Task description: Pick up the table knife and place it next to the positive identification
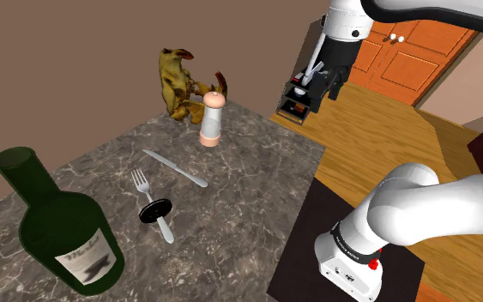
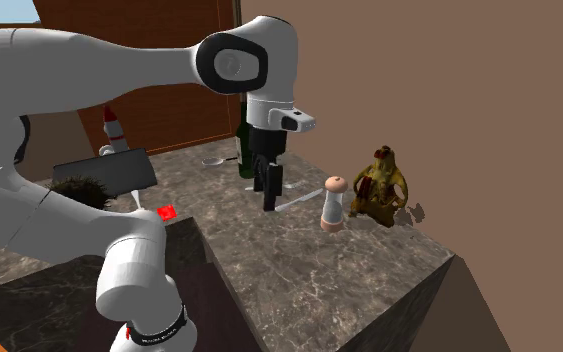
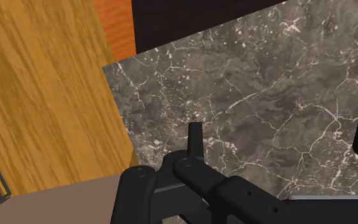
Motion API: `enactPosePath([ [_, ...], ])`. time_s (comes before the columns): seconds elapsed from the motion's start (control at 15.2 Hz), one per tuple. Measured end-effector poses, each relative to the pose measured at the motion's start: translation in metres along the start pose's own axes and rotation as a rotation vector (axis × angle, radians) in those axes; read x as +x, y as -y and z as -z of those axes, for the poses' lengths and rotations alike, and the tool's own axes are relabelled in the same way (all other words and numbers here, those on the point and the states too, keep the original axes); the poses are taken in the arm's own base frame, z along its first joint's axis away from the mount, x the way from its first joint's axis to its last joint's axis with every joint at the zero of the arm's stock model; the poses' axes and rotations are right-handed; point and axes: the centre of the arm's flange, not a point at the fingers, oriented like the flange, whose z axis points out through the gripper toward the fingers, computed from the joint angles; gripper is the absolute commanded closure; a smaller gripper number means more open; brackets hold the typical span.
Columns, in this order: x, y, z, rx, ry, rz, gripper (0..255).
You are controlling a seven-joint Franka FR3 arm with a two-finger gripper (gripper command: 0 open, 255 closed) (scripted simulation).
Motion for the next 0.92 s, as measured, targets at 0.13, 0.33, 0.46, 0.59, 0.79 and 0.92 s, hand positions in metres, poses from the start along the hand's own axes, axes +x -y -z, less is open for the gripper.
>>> enactPosePath([
  [0.13, 0.003, 0.004, -0.003, 0.001, -0.003, 0.005, 0],
  [0.33, 0.023, 0.026, -0.018, 0.006, -0.021, 0.03, 0],
  [0.46, 0.037, 0.043, -0.029, 0.01, -0.035, 0.049, 0],
  [0.59, 0.049, 0.06, -0.037, 0.015, -0.051, 0.068, 0],
  [0.79, 0.068, 0.086, -0.052, 0.021, -0.074, 0.097, 0],
  [0.92, 0.084, 0.105, -0.063, 0.025, -0.089, 0.117, 0],
])
